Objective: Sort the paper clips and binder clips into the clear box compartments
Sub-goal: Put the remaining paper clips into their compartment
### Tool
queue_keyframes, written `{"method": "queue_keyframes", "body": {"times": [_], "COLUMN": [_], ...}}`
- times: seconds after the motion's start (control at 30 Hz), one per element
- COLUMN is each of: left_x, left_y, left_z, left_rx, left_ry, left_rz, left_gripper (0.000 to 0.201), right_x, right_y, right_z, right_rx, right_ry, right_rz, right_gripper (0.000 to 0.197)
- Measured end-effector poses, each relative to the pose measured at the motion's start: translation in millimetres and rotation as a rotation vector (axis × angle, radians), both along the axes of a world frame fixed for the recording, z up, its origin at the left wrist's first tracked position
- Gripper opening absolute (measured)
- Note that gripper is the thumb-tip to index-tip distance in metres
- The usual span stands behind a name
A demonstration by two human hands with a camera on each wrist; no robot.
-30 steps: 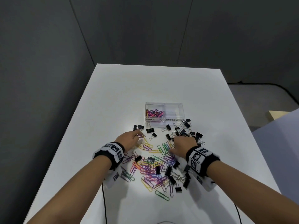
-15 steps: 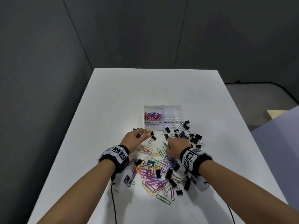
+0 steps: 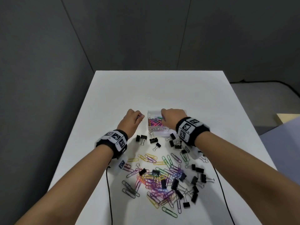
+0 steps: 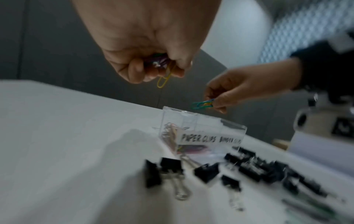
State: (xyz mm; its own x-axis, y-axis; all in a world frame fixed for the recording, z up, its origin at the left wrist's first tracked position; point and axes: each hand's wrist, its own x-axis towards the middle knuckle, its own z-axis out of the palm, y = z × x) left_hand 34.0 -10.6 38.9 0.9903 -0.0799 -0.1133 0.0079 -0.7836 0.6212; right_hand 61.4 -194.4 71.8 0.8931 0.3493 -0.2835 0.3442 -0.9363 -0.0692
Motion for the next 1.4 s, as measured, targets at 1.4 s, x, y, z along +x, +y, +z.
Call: {"method": "queue_keyframes", "body": {"times": [1.4], "left_x": [-63], "left_y": [-19], "left_z": [-40], "left_rx": [0.491], "left_ry": [0.29], "left_rz": [-0.591], "left_gripper": [0.04], "right_x": [-113], "right_y": [-62], "right_z": [-67], "right_rx": [-0.06], "right_ry": [0.121], "right_rz": [-0.081], "right_gripper": [0.019]}}
